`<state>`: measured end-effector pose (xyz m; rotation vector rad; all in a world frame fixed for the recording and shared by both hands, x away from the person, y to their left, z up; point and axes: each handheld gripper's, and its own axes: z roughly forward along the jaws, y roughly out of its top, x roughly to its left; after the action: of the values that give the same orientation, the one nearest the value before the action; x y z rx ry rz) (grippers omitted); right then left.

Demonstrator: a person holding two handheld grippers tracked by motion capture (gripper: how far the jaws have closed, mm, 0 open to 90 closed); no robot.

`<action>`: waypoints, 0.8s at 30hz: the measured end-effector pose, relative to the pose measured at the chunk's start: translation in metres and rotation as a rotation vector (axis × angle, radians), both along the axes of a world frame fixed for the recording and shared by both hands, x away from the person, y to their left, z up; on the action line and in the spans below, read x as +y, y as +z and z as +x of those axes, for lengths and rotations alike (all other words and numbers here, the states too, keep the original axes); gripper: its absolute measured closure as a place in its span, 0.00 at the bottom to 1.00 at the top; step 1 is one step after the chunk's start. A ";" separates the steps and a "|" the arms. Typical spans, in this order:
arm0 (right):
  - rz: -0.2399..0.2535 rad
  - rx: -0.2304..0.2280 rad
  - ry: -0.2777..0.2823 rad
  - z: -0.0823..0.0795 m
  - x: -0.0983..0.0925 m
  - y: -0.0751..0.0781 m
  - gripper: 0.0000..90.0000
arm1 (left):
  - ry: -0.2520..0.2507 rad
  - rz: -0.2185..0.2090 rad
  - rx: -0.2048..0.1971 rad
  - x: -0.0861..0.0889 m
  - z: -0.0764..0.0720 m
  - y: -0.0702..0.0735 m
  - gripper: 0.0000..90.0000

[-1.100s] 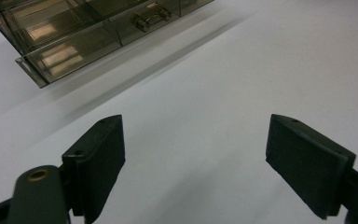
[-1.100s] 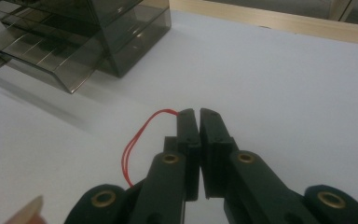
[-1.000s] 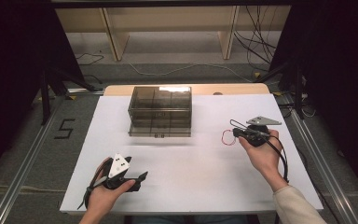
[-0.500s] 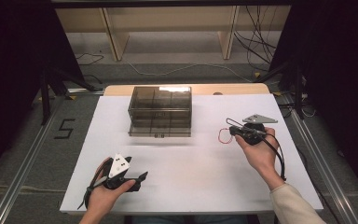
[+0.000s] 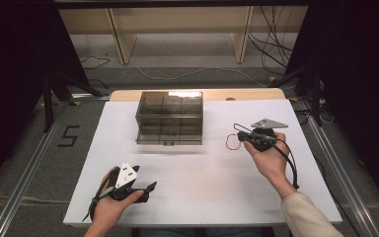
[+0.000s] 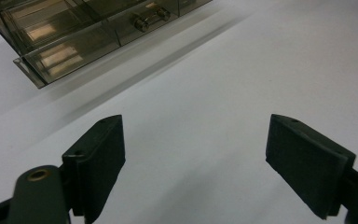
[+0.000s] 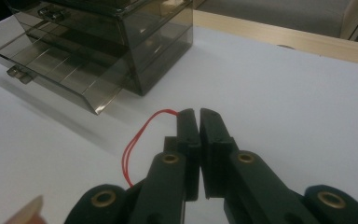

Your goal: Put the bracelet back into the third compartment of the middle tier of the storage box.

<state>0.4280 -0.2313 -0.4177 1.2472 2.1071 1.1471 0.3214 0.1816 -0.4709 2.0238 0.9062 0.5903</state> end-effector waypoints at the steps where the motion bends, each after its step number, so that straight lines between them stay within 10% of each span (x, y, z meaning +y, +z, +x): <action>1: 0.000 0.000 0.000 0.000 0.000 0.000 0.98 | -0.004 0.006 0.002 0.000 0.000 0.000 0.22; 24: 0.008 -0.005 0.029 0.006 0.018 0.004 0.98 | -0.005 0.003 0.006 -0.001 0.001 0.000 0.22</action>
<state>0.4340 -0.2131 -0.4141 1.2197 2.1256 1.1710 0.3219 0.1810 -0.4714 2.0310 0.9043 0.5832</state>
